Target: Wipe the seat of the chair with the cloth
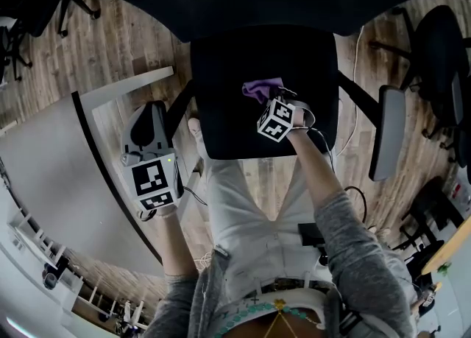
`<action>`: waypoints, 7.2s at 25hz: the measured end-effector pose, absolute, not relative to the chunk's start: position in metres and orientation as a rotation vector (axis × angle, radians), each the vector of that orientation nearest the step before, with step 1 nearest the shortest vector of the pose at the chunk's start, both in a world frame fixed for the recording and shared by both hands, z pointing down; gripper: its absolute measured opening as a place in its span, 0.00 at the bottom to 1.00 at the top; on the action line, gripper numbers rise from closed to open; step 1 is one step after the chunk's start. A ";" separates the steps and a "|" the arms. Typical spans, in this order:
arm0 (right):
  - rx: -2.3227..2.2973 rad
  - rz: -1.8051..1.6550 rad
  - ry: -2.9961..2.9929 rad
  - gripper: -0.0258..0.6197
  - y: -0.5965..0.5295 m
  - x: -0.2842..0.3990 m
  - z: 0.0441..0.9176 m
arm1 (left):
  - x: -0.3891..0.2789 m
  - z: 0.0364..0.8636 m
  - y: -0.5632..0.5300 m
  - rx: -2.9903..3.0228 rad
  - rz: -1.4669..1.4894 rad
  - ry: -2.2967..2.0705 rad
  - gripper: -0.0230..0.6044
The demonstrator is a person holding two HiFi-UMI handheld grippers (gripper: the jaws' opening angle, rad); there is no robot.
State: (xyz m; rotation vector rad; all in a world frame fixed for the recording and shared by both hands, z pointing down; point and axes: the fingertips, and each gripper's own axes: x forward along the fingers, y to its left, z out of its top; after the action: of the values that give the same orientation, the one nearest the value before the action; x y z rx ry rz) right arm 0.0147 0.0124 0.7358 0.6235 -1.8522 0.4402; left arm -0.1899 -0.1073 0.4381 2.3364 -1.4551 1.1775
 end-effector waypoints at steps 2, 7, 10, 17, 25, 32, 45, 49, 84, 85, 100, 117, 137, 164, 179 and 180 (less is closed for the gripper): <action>0.635 0.449 -1.845 0.11 0.013 0.021 0.736 | -0.190 0.438 -0.107 2.336 1.178 -1.456 0.04; 0.647 0.440 -1.821 0.11 0.017 0.041 0.737 | -0.188 0.438 -0.106 2.336 1.181 -1.455 0.04; 0.669 0.447 -1.808 0.11 0.020 0.053 0.737 | -0.188 0.437 -0.106 2.336 1.184 -1.459 0.04; 0.710 0.469 -1.780 0.11 0.028 0.076 0.738 | -0.190 0.439 -0.106 2.336 1.184 -1.456 0.04; 0.727 0.464 -1.756 0.11 0.034 0.097 0.735 | -0.189 0.438 -0.107 2.332 1.176 -1.455 0.04; 0.759 0.479 -1.740 0.11 0.040 0.119 0.732 | -0.188 0.439 -0.107 2.334 1.178 -1.454 0.04; 0.846 0.520 -1.679 0.11 0.062 0.173 0.722 | -0.189 0.439 -0.107 2.336 1.192 -1.458 0.04; 0.839 0.527 -1.663 0.11 0.066 0.181 0.721 | -0.188 0.439 -0.107 2.334 1.196 -1.459 0.04; 0.640 0.525 -2.221 0.11 0.052 -0.030 0.665 | -0.183 0.438 -0.106 2.337 1.175 -1.452 0.04; 0.607 0.515 -2.239 0.11 0.053 -0.044 0.664 | -0.182 0.438 -0.106 2.336 1.176 -1.452 0.04; 0.365 0.449 -2.173 0.11 0.061 -0.151 0.705 | -0.185 0.438 -0.109 2.343 1.149 -1.434 0.04; 0.364 0.450 -2.169 0.11 0.065 -0.143 0.711 | -0.187 0.438 -0.108 2.345 1.159 -1.441 0.04; 0.416 0.468 -2.078 0.11 0.084 -0.078 0.723 | -0.186 0.436 -0.106 2.345 1.161 -1.446 0.04; 0.474 0.514 -1.976 0.11 0.095 0.005 0.734 | -0.189 0.438 -0.109 2.343 1.178 -1.450 0.04; 0.518 0.523 -1.925 0.11 0.111 0.061 0.733 | -0.189 0.438 -0.109 2.342 1.182 -1.456 0.04; 0.521 0.525 -1.922 0.11 0.113 0.064 0.733 | -0.188 0.438 -0.109 2.342 1.183 -1.456 0.04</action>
State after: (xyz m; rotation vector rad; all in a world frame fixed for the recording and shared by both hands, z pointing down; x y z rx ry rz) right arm 0.0640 0.1125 0.7329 0.5214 -1.9218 0.5247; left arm -0.1880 -0.1087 0.4379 2.3420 -1.4563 1.1834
